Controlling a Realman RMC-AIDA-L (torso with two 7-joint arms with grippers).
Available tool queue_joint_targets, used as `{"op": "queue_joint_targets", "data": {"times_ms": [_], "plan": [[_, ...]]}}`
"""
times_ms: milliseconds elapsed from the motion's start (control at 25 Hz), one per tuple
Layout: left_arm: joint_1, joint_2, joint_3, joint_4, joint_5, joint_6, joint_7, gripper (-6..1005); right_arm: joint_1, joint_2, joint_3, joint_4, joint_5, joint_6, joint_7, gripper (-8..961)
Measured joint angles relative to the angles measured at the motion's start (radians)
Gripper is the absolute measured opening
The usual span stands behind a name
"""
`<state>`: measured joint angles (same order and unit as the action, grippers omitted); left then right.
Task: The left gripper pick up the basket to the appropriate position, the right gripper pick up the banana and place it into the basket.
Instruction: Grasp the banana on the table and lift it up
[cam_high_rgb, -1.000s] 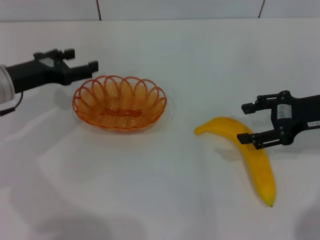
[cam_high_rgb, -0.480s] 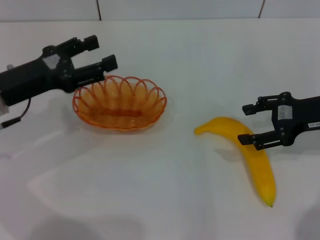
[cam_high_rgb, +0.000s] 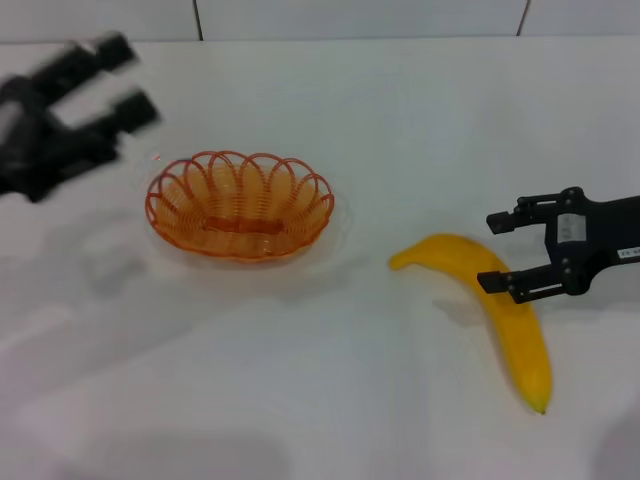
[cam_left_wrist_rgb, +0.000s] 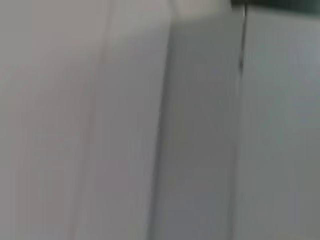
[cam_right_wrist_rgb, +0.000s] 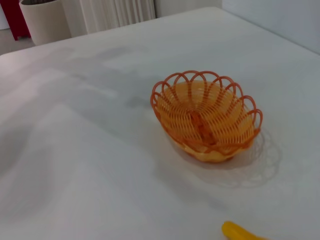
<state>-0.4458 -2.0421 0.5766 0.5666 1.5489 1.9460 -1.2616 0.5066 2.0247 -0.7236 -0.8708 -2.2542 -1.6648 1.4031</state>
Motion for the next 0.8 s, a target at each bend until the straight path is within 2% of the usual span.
{"op": "queue_joint_targets", "data": {"times_ms": [120,160,200,360,520,800], "plan": [[0.055,-0.006,0.002,-0.001,-0.112,-0.011,0.036,840,0.003,0.0,0.0,0.008,-0.002,0.0,0.0,819],[0.077,-0.006,0.001,-0.003,-0.138,-0.059,0.048,839,0.006,-0.001,0.0,0.014,-0.002,0.001,0.0,819],[0.077,-0.006,0.001,-0.003,-0.138,-0.059,0.048,838,0.006,-0.001,0.0,0.014,-0.002,0.001,0.0,819],[0.093,-0.003,-0.008,-0.004,-0.138,-0.224,0.04,835,0.006,-0.001,0.0,0.015,-0.005,0.001,0.003,819],[0.087,0.006,0.001,0.013,-0.066,-0.323,-0.045,831,0.008,-0.002,0.0,0.015,-0.019,0.001,0.013,819],[0.084,0.008,0.002,0.153,0.146,-0.375,-0.216,813,0.011,-0.002,0.002,0.015,-0.026,0.001,0.016,819]]}}
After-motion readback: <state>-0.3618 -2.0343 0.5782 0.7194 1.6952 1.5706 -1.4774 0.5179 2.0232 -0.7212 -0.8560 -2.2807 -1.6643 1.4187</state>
